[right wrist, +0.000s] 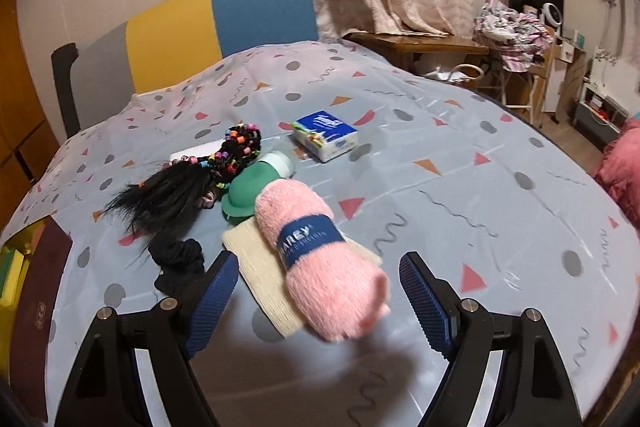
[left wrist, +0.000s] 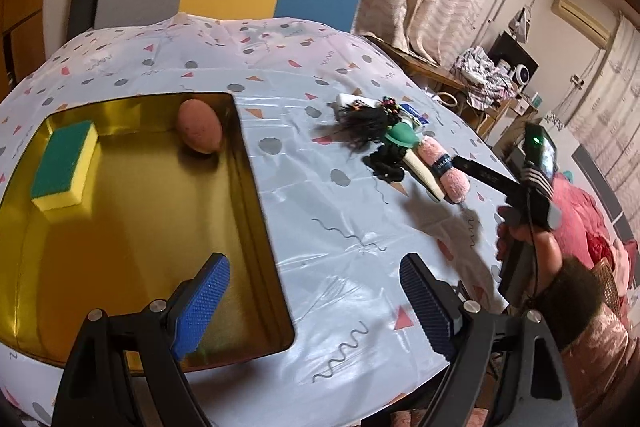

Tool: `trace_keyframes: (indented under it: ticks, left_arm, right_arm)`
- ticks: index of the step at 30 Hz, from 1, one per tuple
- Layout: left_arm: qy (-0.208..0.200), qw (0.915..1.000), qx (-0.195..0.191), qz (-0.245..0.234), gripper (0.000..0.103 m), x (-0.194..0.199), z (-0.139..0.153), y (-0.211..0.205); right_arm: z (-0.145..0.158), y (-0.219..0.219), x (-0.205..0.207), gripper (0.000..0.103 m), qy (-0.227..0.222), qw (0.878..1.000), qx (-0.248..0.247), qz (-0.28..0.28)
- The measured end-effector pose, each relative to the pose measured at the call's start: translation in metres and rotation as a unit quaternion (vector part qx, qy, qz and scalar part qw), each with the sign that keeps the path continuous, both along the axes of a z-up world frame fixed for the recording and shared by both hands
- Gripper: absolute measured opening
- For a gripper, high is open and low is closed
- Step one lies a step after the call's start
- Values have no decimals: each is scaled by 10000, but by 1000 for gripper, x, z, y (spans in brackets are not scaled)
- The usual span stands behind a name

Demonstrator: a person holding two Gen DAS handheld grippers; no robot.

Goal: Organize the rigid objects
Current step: 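Grasp the pink rolled towel with the right tool, then grasp the black scrunchie with the left tool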

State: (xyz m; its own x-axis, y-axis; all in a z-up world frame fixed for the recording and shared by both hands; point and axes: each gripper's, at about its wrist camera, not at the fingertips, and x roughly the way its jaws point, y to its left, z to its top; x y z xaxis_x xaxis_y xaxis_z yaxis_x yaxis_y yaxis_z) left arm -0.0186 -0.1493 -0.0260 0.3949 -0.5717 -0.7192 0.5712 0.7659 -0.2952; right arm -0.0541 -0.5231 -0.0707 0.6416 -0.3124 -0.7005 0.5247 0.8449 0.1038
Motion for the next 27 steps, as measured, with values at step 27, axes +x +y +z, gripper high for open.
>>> trace_keyframes:
  ticks: [27]
  left_arm:
    - [-76,9932,678,-939,88,21,-8,-137]
  right_arm:
    - [-25,1,-24,41,-576,9974,226,-356]
